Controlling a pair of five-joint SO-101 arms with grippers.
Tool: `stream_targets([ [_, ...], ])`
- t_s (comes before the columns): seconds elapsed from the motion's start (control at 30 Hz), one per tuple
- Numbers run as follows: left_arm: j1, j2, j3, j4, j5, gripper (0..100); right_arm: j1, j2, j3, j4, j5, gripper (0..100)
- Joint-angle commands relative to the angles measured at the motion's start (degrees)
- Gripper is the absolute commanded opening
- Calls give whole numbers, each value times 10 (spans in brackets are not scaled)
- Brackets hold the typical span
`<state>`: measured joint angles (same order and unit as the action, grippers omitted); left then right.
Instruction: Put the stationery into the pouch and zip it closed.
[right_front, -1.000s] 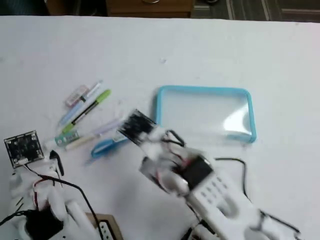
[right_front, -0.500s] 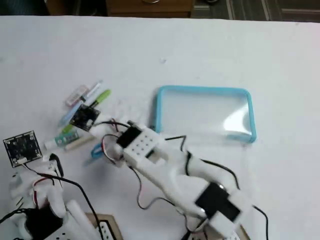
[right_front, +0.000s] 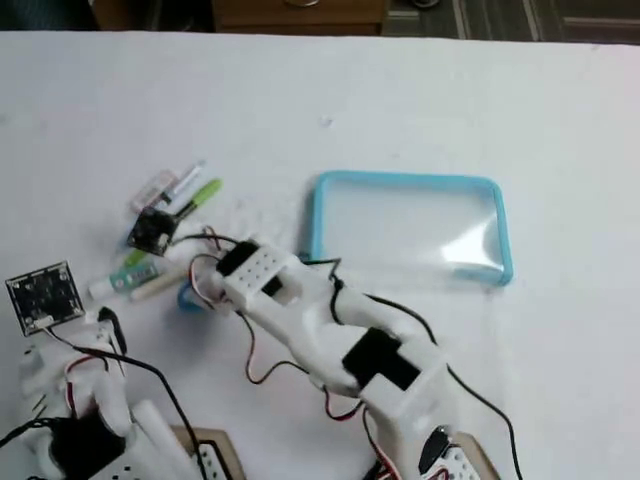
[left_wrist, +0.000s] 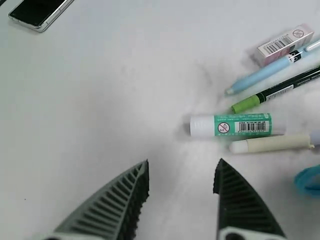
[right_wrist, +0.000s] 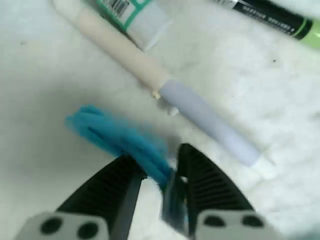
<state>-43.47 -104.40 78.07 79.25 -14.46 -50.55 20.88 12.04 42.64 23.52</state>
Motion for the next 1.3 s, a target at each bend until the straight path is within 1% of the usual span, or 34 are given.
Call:
stream_targets([
  [0.0, 0, 3, -3, -5, 4, 222, 7, -19, -17, -5, 6, 52],
  [0.07, 0, 3, -3, -5, 4, 222, 9, -41, -16, -3, 4, 51],
  [0.17, 0, 3, -3, -5, 4, 222, 18, -90, -16, 3, 4, 17],
  [0.37, 0, 3, -3, -5, 4, 222, 43, -225, -16, 13, 3, 16],
  [0.6, 0, 3, -6, -9, 5, 222, 61, -388, -20, 3, -84, 16],
  [0.77, -1, 3, -43, -8, 6, 221, 61, -490, -33, -53, -124, 16],
  [0.87, 0, 4, -84, -9, 6, 221, 61, -501, -94, -57, -135, 16],
  [1.1, 1, 5, -142, -8, 6, 221, 62, -500, -261, -57, -130, 17],
  [1.27, 1, 5, -219, 0, 6, 221, 63, -500, -302, -57, -130, 17],
])
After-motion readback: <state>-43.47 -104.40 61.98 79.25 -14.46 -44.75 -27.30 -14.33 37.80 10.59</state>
